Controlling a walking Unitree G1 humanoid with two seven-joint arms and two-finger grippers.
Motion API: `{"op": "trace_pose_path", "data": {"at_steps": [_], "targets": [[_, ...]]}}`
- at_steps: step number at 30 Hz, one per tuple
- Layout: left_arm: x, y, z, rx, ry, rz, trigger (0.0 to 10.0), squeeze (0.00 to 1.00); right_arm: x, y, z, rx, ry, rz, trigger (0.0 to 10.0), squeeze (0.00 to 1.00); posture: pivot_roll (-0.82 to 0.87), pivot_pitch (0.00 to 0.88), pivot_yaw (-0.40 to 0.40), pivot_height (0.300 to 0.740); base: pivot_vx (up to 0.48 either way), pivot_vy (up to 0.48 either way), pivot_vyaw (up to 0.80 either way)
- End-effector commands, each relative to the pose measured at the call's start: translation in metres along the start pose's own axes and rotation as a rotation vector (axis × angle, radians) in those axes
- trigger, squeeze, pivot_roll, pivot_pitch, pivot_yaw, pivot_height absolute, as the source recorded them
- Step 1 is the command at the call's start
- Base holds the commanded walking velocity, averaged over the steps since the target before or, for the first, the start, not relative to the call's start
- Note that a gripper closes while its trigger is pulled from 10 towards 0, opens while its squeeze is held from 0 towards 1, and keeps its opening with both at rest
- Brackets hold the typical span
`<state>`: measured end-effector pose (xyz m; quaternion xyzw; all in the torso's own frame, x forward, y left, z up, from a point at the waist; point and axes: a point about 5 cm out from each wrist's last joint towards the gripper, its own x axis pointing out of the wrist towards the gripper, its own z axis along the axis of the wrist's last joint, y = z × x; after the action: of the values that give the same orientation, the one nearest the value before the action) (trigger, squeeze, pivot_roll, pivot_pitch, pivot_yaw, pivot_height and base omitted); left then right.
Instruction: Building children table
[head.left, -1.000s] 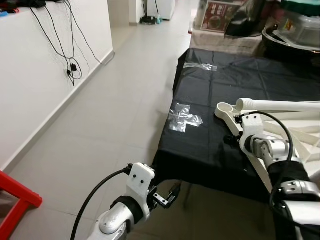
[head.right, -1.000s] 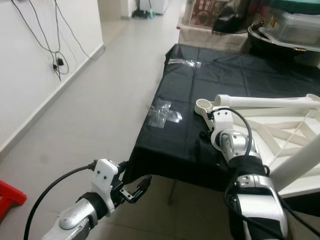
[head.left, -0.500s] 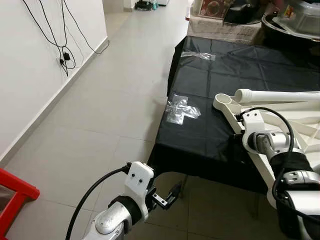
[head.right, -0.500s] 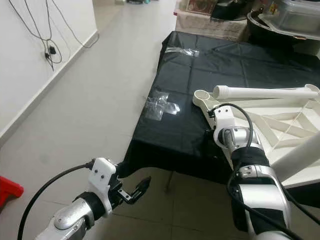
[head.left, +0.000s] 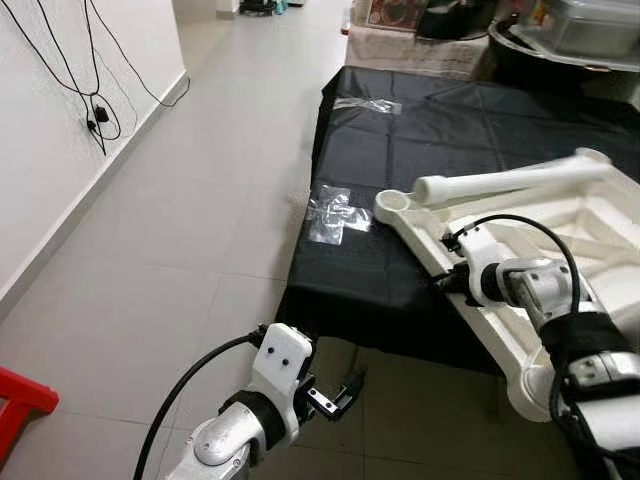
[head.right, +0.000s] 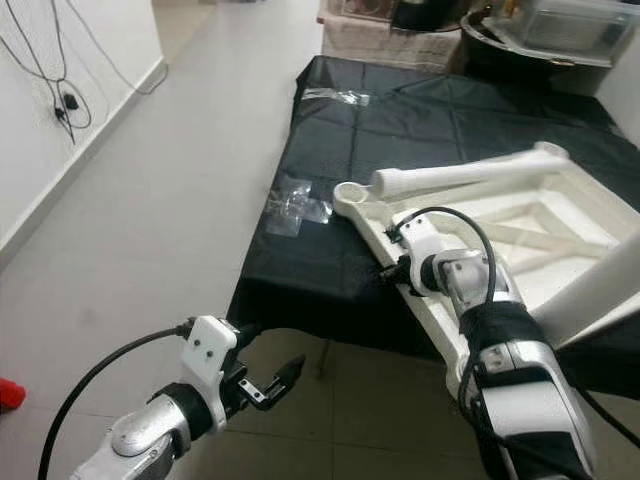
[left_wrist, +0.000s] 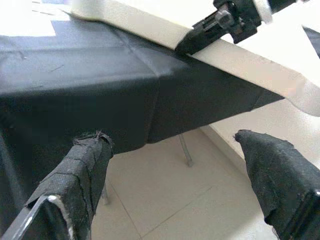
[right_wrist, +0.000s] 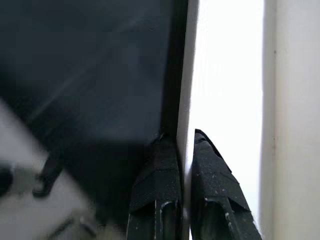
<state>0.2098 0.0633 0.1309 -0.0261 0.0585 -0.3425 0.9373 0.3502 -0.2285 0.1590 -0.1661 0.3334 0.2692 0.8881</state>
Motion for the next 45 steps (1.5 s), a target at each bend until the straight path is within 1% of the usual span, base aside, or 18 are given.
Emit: {"op": "trace_pose_path", "data": {"at_steps": [1, 3, 5, 8, 9, 10, 12, 14, 18, 23, 29, 30, 32, 33, 34, 35, 40, 45], "targets": [[0.001, -0.001, -0.005, -0.018, 0.018, -0.008, 10.0, 0.0, 0.009, 0.025, 0.004, -0.118, -0.003, 0.184, 0.0, 0.0, 0.06, 0.097, -0.1, 0.74, 0.0, 0.0, 0.0], [0.002, -0.001, -0.006, -0.017, 0.018, -0.006, 10.0, 0.0, 0.008, 0.024, 0.002, -0.154, 0.009, 0.193, 0.0, 0.0, 0.06, 0.086, -0.1, 0.74, 0.0, 0.0, 0.0], [0.005, 0.0, -0.007, -0.015, 0.019, -0.004, 10.0, 0.0, 0.004, 0.021, 0.0, -0.238, 0.029, 0.208, 0.0, 0.0, 0.06, 0.078, -0.102, 0.74, 0.0, 0.0, 0.0], [0.006, 0.0, -0.007, -0.015, 0.019, -0.004, 10.0, 0.0, 0.001, 0.02, -0.001, -0.278, 0.036, 0.225, 0.0, 0.0, 0.06, 0.078, -0.102, 0.74, 0.0, 0.0, 0.0], [0.007, 0.0, -0.007, -0.014, 0.017, -0.004, 10.0, 0.0, -0.004, 0.016, -0.003, -0.327, 0.055, 0.233, 0.0, 0.0, 0.05, 0.068, -0.101, 0.74, 0.0, 0.0, 0.0], [0.007, 0.0, -0.007, -0.014, 0.017, -0.004, 10.0, 0.0, -0.004, 0.016, -0.003, -0.327, 0.055, 0.233, 0.0, 0.0, 0.05, 0.068, -0.101, 0.74, 0.0, 0.0, 0.0], [0.009, 0.0, -0.007, -0.011, 0.016, -0.004, 10.0, 0.0, -0.011, 0.008, -0.005, -0.388, 0.104, 0.233, 0.0, 0.0, 0.05, 0.07, -0.103, 0.74, 0.0, 0.0, 0.0], [0.009, 0.0, -0.007, -0.011, 0.016, -0.004, 10.0, 0.0, -0.011, 0.008, -0.005, -0.388, 0.104, 0.233, 0.0, 0.0, 0.05, 0.07, -0.103, 0.74, 0.0, 0.0, 0.0], [0.011, 0.001, -0.007, -0.008, 0.01, -0.001, 10.0, 0.0, -0.032, -0.007, -0.02, -0.624, 0.227, 0.311, 0.0, 0.0, 0.05, 0.062, -0.11, 0.74, 0.0, 0.0, 0.0], [0.012, 0.001, -0.007, -0.006, 0.01, -0.002, 10.0, 0.0, -0.038, -0.018, -0.023, -0.693, 0.291, 0.29, 0.0, 0.0, 0.05, 0.062, -0.109, 0.74, 0.0, 0.0, 0.0], [0.013, 0.001, -0.008, -0.005, 0.009, -0.002, 10.0, 0.0, -0.036, -0.024, -0.018, -0.685, 0.283, 0.235, 0.0, 0.0, 0.05, 0.062, -0.109, 0.74, 0.0, 0.0, 0.0], [0.013, 0.001, -0.008, -0.004, 0.01, -0.003, 10.0, 0.0, -0.034, -0.025, -0.014, -0.684, 0.269, 0.194, 1.1, 0.0, 0.05, 0.062, -0.109, 0.74, 0.0, 0.0, 0.0], [0.013, 0.001, -0.008, -0.004, 0.01, -0.003, 10.0, 0.0, -0.034, -0.025, -0.014, -0.684, 0.269, 0.194, 1.1, 0.0, 0.05, 0.062, -0.109, 0.74, 0.0, 0.0, 0.0], [0.013, 0.001, -0.008, -0.003, 0.01, -0.004, 10.0, 0.0, -0.033, -0.029, -0.011, -0.699, 0.264, 0.15, 4.1, 0.0, 0.05, 0.062, -0.109, 0.74, 0.0, 0.0, 0.0], [0.013, 0.001, -0.008, -0.003, 0.01, -0.004, 10.0, 0.0, -0.033, -0.029, -0.011, -0.699, 0.264, 0.15, 4.1, 0.0, 0.05, 0.062, -0.109, 0.74, 0.0, 0.0, 0.0], [0.014, 0.001, -0.008, -0.002, 0.009, -0.004, 10.0, 0.0, -0.033, -0.033, -0.007, -0.717, 0.255, 0.109, 10.0, 0.0, 0.05, 0.052, -0.105, 0.74, 0.0, 0.0, 0.0], [0.015, 0.002, -0.008, 0.001, 0.009, -0.004, 10.0, 0.0, -0.039, -0.044, 0.003, -0.8, 0.241, 0.025, 10.0, 0.0, 0.05, 0.05, -0.104, 0.74, 0.0, 0.0, 0.0], [0.015, 0.002, -0.008, 0.001, 0.009, -0.003, 10.0, 0.0, -0.041, -0.047, 0.004, -0.835, 0.248, 0.004, 10.0, 0.0, 0.05, 0.05, -0.102, 0.74, 0.0, 0.0, 0.0]]}}
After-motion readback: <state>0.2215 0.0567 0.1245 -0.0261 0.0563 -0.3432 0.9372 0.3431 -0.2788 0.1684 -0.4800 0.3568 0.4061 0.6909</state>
